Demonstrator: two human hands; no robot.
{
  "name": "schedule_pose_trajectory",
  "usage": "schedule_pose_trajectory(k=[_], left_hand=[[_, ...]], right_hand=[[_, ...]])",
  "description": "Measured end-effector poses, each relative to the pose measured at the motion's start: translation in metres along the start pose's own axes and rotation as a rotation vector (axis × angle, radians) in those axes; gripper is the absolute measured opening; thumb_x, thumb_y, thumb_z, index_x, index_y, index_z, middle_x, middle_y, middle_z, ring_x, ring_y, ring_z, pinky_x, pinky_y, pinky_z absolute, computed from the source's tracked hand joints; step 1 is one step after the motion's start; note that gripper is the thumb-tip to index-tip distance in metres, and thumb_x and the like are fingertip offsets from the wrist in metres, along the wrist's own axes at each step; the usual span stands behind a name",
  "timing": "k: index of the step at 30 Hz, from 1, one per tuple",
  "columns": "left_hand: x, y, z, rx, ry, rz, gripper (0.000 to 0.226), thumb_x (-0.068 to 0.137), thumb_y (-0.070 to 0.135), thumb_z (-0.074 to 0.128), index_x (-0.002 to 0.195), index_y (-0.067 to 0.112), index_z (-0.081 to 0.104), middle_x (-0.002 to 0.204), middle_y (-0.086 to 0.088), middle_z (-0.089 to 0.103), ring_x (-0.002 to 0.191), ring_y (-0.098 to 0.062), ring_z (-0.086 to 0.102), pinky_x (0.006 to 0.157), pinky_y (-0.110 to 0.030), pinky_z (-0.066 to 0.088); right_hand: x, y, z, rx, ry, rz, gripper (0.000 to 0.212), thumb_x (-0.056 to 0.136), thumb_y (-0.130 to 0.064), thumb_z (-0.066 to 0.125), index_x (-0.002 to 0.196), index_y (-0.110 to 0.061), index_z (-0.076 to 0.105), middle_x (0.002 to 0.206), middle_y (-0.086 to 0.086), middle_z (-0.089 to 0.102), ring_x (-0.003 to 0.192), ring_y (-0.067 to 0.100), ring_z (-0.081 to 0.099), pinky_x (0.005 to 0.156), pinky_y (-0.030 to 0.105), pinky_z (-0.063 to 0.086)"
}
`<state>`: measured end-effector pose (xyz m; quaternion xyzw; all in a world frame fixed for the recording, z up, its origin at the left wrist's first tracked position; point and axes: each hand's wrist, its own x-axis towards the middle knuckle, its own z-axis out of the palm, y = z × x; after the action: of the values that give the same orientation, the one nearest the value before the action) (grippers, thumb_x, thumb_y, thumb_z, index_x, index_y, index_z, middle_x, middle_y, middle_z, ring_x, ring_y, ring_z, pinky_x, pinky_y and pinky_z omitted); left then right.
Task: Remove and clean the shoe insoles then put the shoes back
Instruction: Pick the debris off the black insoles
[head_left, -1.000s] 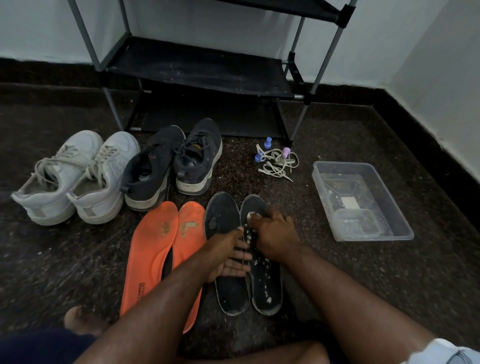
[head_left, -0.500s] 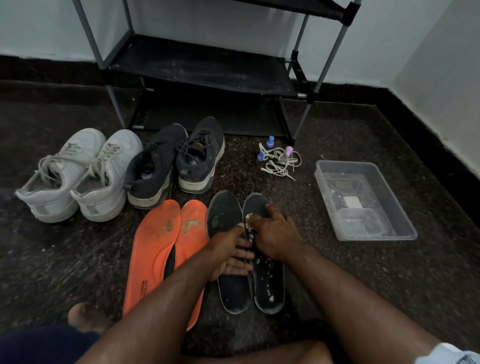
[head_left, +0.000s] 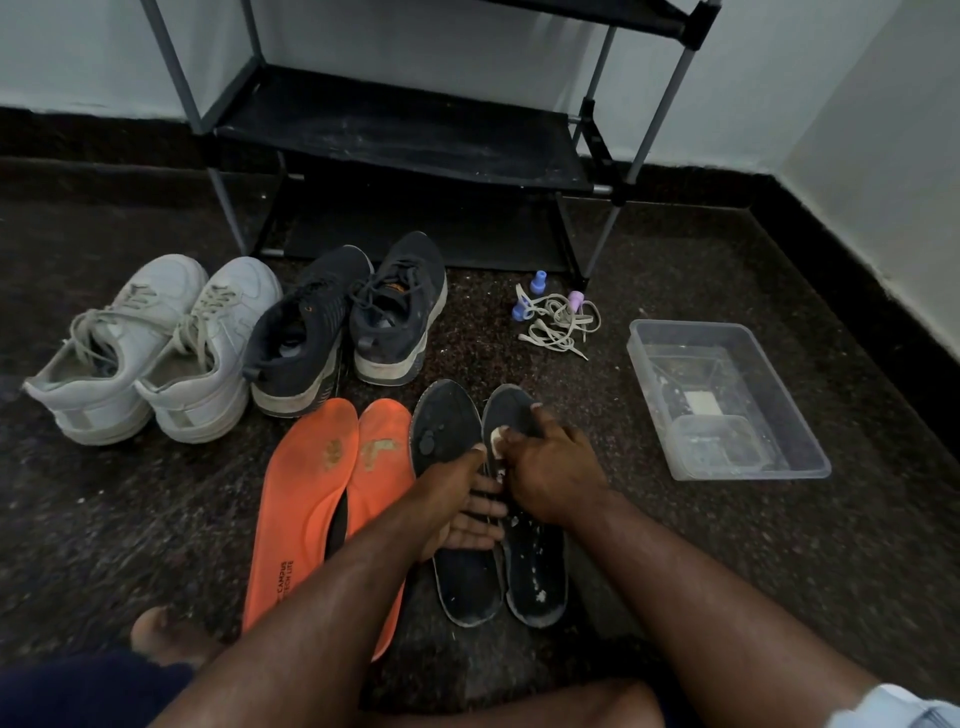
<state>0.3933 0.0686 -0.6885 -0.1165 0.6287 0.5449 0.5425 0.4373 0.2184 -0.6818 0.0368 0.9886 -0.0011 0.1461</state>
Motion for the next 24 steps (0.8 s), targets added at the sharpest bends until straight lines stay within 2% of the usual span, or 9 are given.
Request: schedule_pose_trajectory(k=[6,11,17,20,22,24], left_hand=[[-0.001,0.000,0.000,0.018,0.021,0.011,0.067,0.098,0.064,0.037,0.127,0.009,0.062,0.110,-0.014,0.071,0.092,-0.034,0.073,0.077,-0.039,0.062],[-0.002,0.002,0.000,0.052,0.032,0.029,0.062,0.098,0.063,0.039,0.122,0.012,0.064,0.109,-0.013,0.071,0.091,-0.033,0.074,0.083,-0.042,0.061],[-0.006,0.000,-0.001,0.038,-0.010,0.014,0.065,0.098,0.063,0.039,0.121,0.007,0.063,0.107,-0.018,0.072,0.088,-0.033,0.075,0.079,-0.040,0.062],[-0.005,-0.002,-0.001,0.046,-0.017,0.008,0.065,0.098,0.063,0.039,0.121,0.007,0.063,0.109,-0.019,0.071,0.090,-0.035,0.074,0.082,-0.043,0.061],[-0.005,-0.002,0.000,0.047,-0.017,0.008,0.065,0.098,0.063,0.040,0.122,0.007,0.062,0.110,-0.019,0.071,0.091,-0.036,0.074,0.083,-0.044,0.061],[-0.006,-0.001,-0.001,0.043,-0.020,0.004,0.065,0.098,0.063,0.040,0.122,0.007,0.062,0.110,-0.020,0.071,0.091,-0.037,0.074,0.084,-0.044,0.060]], right_hand=[[-0.003,0.003,-0.013,0.050,-0.021,0.098,0.045,0.096,-0.044,0.036,0.139,-0.034,0.045,0.152,-0.004,0.039,0.148,0.028,0.016,0.112,0.052,0.025],[-0.002,0.012,-0.010,0.192,-0.059,0.171,0.049,0.097,-0.044,0.036,0.146,-0.038,0.034,0.158,0.007,0.028,0.149,0.027,0.010,0.114,0.054,0.021],[0.000,0.011,-0.006,0.228,-0.084,0.192,0.051,0.095,-0.039,0.037,0.146,-0.040,0.031,0.158,0.015,0.024,0.150,0.028,0.010,0.115,0.054,0.019],[-0.001,0.016,-0.012,0.264,-0.071,0.213,0.049,0.095,-0.040,0.039,0.144,-0.039,0.037,0.154,0.017,0.031,0.146,0.030,0.023,0.114,0.049,0.027],[-0.004,0.022,-0.017,0.251,-0.064,0.190,0.042,0.096,-0.037,0.040,0.137,-0.034,0.049,0.140,0.014,0.049,0.133,0.030,0.042,0.106,0.043,0.039],[-0.006,0.028,-0.019,0.221,-0.088,0.128,0.038,0.091,-0.033,0.043,0.125,-0.028,0.058,0.123,0.009,0.060,0.121,0.028,0.051,0.098,0.039,0.046]])
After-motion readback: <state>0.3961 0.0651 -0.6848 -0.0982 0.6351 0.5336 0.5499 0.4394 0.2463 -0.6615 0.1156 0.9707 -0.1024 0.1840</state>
